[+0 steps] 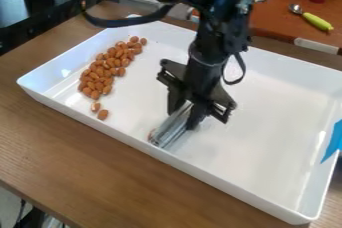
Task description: Sweep into pile
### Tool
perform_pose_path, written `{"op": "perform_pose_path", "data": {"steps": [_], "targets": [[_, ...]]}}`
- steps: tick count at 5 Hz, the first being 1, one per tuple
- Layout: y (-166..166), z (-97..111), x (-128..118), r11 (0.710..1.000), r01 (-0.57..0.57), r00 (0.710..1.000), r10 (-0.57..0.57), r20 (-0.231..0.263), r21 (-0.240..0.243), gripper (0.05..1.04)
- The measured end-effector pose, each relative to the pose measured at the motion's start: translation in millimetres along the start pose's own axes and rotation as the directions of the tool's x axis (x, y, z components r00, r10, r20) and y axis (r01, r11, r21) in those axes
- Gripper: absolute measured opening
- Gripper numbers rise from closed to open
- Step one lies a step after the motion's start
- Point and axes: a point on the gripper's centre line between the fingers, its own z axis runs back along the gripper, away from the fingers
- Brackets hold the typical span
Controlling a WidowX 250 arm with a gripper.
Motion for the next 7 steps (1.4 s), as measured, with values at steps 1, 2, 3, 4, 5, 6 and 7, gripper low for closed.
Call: {"op": "perform_pose_path", "data": {"steps": [1,2,3,4,5,6,7], "targets": [[19,-5,3,0.991,0.006,1.000,-0.007,0.006,0.136,0.375],[32,-8,7,0.973,0.029,0.999,-0.033,0.017,0.229,0.375],[69,-22,2,0.951,0.001,1.000,0.009,-0.030,0.310,0.375],[101,-33,3,0.915,0.010,0.999,0.012,-0.052,0.404,0.375],[126,-39,0,0.872,0.050,0.997,-0.018,-0.069,0.486,0.375],[132,-40,-4,0.874,0.045,0.997,-0.013,-0.071,0.484,0.375],[117,-29,-12,0.932,-0.042,0.995,0.070,-0.065,0.360,0.375]]}}
